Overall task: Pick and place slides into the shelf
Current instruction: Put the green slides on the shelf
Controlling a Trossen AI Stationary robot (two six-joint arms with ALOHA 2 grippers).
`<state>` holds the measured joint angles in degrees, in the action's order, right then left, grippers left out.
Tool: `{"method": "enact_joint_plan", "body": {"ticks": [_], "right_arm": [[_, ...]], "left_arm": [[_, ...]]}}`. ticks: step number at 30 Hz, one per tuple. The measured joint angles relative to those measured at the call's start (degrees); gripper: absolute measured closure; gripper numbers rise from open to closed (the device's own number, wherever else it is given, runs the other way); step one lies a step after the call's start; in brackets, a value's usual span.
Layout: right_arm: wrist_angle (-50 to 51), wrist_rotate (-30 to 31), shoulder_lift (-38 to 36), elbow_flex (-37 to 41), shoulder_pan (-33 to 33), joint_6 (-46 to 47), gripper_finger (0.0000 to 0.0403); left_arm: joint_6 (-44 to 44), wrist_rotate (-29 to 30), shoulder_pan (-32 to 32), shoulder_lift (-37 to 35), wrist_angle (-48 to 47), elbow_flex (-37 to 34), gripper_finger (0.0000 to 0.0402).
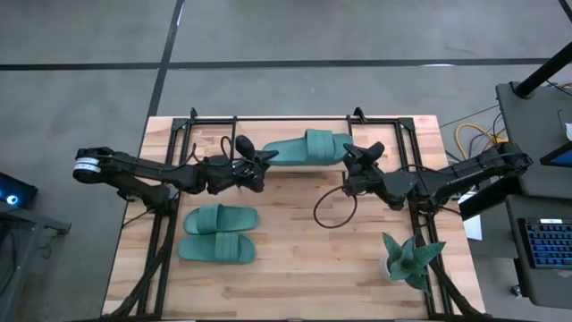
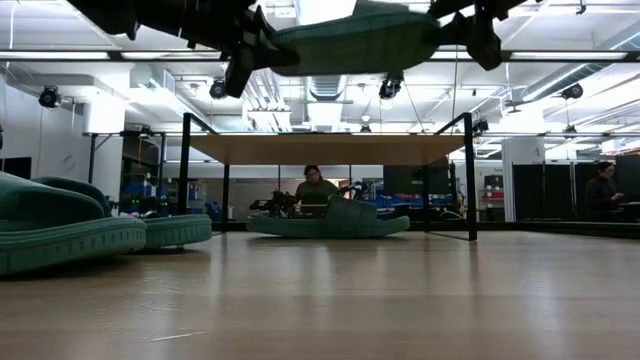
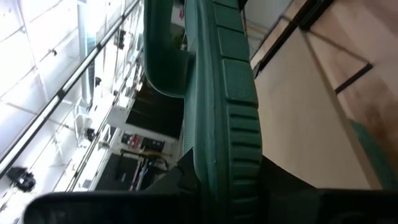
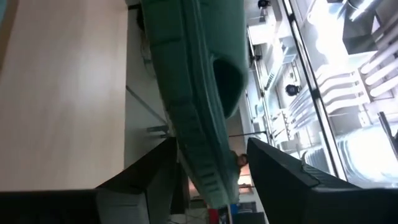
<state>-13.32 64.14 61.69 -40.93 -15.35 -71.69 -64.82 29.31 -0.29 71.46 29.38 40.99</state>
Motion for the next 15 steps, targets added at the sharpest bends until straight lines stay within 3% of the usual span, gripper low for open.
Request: {"method": "enact_joint_plan", "body": {"ticks": [9, 15], "right_arm": [[0.2, -4.6, 0.3, 0.0, 0.0, 4.1, 0.0216], [0.1, -4.5, 0.3, 0.0, 0.0, 8.5, 0.0228]], "left_arm": [[0.0, -2.2, -0.1, 0.1, -0.1, 1.4, 0.0361], [0.0, -2.4, -0.1, 0.1, 0.0, 1.3, 0.0361]]}}
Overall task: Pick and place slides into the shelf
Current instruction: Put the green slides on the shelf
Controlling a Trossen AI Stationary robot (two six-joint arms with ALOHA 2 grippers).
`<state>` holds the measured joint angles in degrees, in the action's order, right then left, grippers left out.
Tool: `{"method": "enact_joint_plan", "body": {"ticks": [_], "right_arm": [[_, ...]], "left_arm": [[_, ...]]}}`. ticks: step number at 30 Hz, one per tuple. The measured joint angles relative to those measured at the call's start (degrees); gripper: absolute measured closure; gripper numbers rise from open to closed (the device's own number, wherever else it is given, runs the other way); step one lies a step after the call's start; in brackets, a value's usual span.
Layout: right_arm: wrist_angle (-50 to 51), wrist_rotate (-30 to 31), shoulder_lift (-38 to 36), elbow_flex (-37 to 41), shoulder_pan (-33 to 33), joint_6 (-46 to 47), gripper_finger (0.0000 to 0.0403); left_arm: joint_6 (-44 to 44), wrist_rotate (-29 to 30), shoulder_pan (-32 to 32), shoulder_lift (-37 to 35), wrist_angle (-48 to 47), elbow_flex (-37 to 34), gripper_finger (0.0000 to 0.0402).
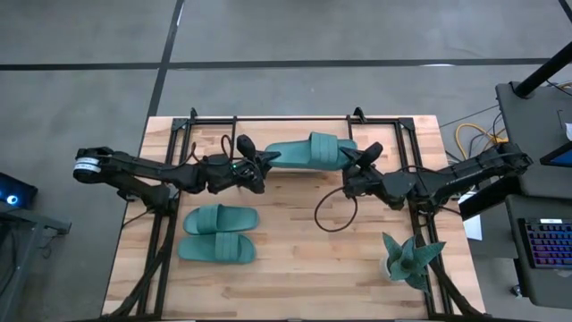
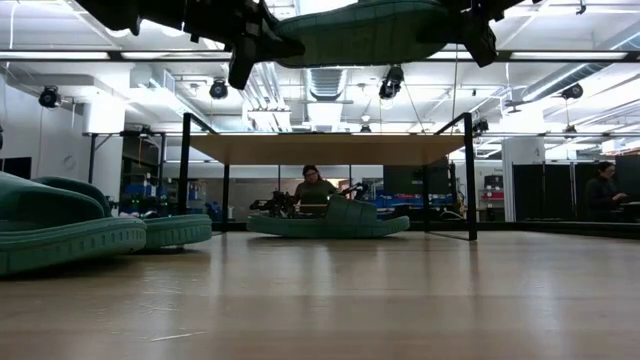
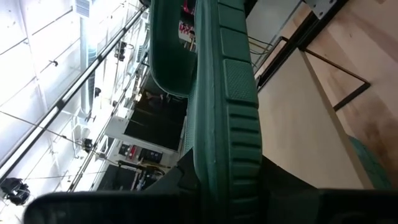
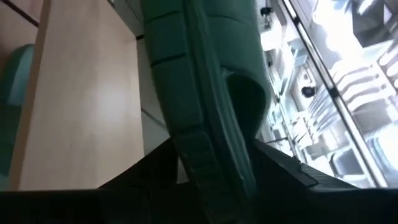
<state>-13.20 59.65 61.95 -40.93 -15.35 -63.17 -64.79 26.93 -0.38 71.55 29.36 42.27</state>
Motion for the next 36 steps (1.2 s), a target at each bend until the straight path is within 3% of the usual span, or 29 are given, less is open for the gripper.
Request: {"method": "enact_joint_plan", "body": {"ticks": [3, 7, 12, 17, 22, 26, 30, 36], "right_arm": [[0.5, 0.0, 0.0, 0.0, 0.0, 1.1, 0.0274], [1.3, -0.6, 0.0, 0.0, 0.0, 1.1, 0.0369], [1.1, -1.2, -0.4, 0.0, 0.0, 4.4, 0.0370], [0.9, -4.2, -3.7, 1.9, 0.0, 8.7, 0.0371], [0.6, -9.9, -9.0, 5.3, 0.3, 10.8, 0.0371], [0.0, -22.0, -14.0, 8.0, 2.1, 13.1, 0.0371], [-7.1, -32.8, -18.1, 12.7, 5.5, 14.3, 0.0371], [-14.0, -42.3, -19.6, 18.2, 9.6, 13.9, 0.0371]], "left_arm": [[0.2, 0.0, 0.0, 0.0, 0.3, 0.0, 0.0357], [4.0, -0.4, 0.0, 0.0, 0.6, 0.1, 0.0308], [6.0, -0.3, -0.3, -0.6, 0.6, 0.2, 0.0263], [6.2, -1.2, -2.0, -4.0, 0.4, -0.7, 0.0252], [11.9, -10.2, -2.3, -10.1, -3.9, -1.5, 0.0250], [18.3, -21.7, -1.9, -15.1, -11.0, -1.6, 0.0249], [22.1, -30.3, -1.9, -17.5, -12.8, -1.8, 0.0249], [23.9, -34.9, -1.9, -18.4, -10.5, -1.8, 0.0249]]}}
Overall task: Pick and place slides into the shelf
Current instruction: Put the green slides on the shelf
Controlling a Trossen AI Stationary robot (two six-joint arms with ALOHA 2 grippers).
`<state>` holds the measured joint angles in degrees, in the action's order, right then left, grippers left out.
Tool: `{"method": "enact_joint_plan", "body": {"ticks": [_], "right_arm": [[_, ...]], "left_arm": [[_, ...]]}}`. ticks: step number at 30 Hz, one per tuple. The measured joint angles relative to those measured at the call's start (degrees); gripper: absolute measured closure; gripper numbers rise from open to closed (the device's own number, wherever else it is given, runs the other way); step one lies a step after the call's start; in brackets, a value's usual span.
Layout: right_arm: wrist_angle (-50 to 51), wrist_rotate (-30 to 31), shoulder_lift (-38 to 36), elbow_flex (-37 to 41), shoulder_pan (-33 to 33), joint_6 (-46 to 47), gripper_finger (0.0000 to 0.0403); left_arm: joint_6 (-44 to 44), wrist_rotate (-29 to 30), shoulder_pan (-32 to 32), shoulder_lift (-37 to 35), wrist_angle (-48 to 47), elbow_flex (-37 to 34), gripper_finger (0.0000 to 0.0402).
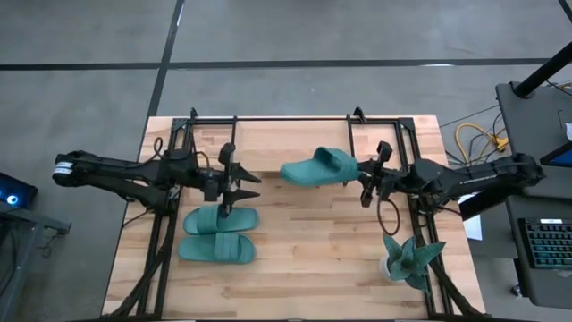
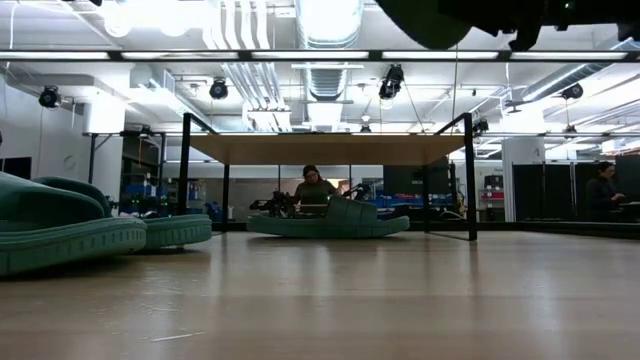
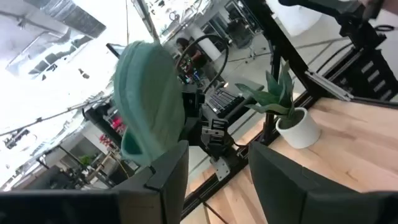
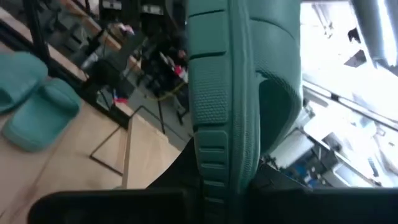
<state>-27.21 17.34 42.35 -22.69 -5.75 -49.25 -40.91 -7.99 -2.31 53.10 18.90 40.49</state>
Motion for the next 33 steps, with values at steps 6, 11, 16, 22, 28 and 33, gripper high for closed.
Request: {"method": "enact_joint_plan", "body": {"ticks": [6, 11, 16, 22, 28, 33], "right_arm": [[0.6, -0.9, 0.9, 1.1, 0.9, 1.3, 0.0371], [4.1, -1.6, 0.9, 0.8, 0.8, 3.1, 0.0371], [4.6, -1.2, 0.8, 0.6, 0.8, 3.8, 0.0371], [5.6, -1.3, 0.7, 0.6, 0.8, 3.9, 0.0371], [7.6, -1.2, 0.7, 0.6, 0.8, 5.8, 0.0371], [7.7, -0.7, 0.7, 0.5, 0.8, 5.8, 0.0371]], "left_arm": [[1.2, 1.2, 0.1, 2.0, 1.3, 1.8, 0.0249], [-3.0, 1.4, 0.1, 5.4, 0.4, 4.1, 0.0248], [-3.4, 4.3, 0.1, 8.3, -6.6, 9.7, 0.0214], [-5.2, 9.5, 0.1, 11.3, -8.8, 14.6, 0.0145], [-6.5, 13.2, 0.1, 13.0, -9.2, 16.0, 0.0114], [-9.0, 17.9, 0.1, 13.0, -9.4, 16.5, 0.0114]]}}
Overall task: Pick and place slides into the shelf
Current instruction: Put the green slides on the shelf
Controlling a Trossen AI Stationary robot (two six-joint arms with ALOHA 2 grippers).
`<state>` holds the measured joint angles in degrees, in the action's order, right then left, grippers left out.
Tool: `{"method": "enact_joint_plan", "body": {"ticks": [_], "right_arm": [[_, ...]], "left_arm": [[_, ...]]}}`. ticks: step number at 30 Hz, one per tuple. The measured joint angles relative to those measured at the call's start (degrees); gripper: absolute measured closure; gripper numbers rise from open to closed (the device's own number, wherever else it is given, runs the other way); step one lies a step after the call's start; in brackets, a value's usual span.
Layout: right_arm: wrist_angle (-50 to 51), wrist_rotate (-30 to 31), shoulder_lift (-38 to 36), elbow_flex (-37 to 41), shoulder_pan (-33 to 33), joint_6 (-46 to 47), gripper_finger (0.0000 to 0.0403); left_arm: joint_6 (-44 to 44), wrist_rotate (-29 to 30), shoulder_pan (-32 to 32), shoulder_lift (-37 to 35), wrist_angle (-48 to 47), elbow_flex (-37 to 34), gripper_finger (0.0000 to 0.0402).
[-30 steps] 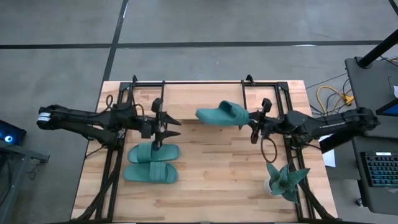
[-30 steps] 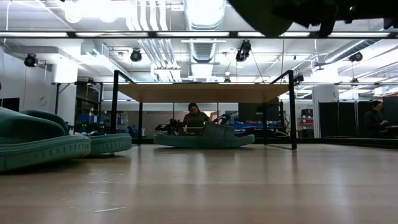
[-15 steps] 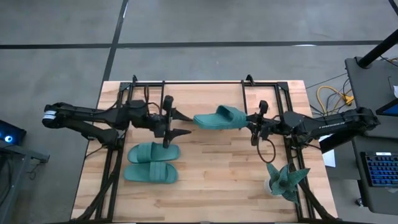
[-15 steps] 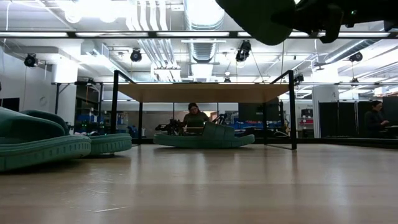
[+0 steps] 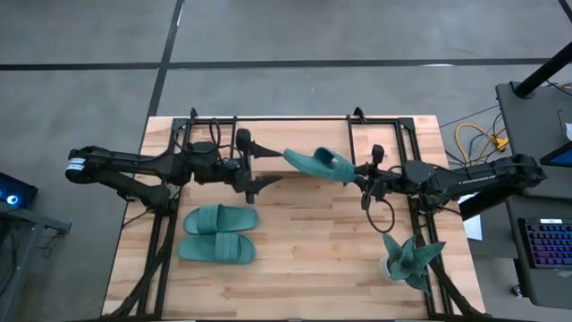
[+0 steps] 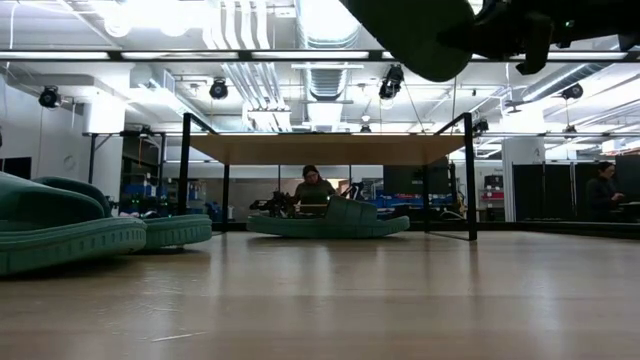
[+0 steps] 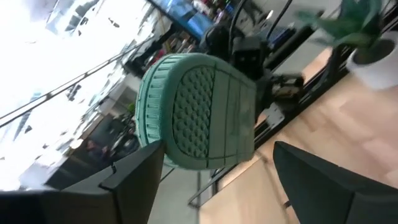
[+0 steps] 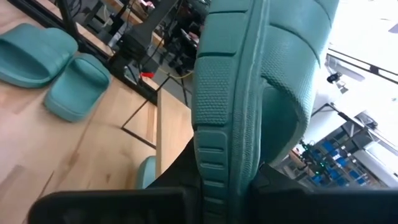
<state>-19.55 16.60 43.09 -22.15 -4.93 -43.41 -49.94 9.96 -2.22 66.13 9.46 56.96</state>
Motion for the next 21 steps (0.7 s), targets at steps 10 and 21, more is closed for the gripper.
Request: {"method": "enact_joint_plan", "body": {"ticks": [10, 21], "right_arm": [[1.2, 0.0, 0.1, 0.0, 0.0, 0.3, 0.0371], [1.1, 2.8, 0.1, 0.0, 0.0, 0.3, 0.0371]], "left_arm": [[0.1, 2.6, 0.1, 0.3, 0.2, -0.1, 0.0114], [0.1, -2.6, 0.0, 7.9, 0.1, 2.9, 0.0114]]}}
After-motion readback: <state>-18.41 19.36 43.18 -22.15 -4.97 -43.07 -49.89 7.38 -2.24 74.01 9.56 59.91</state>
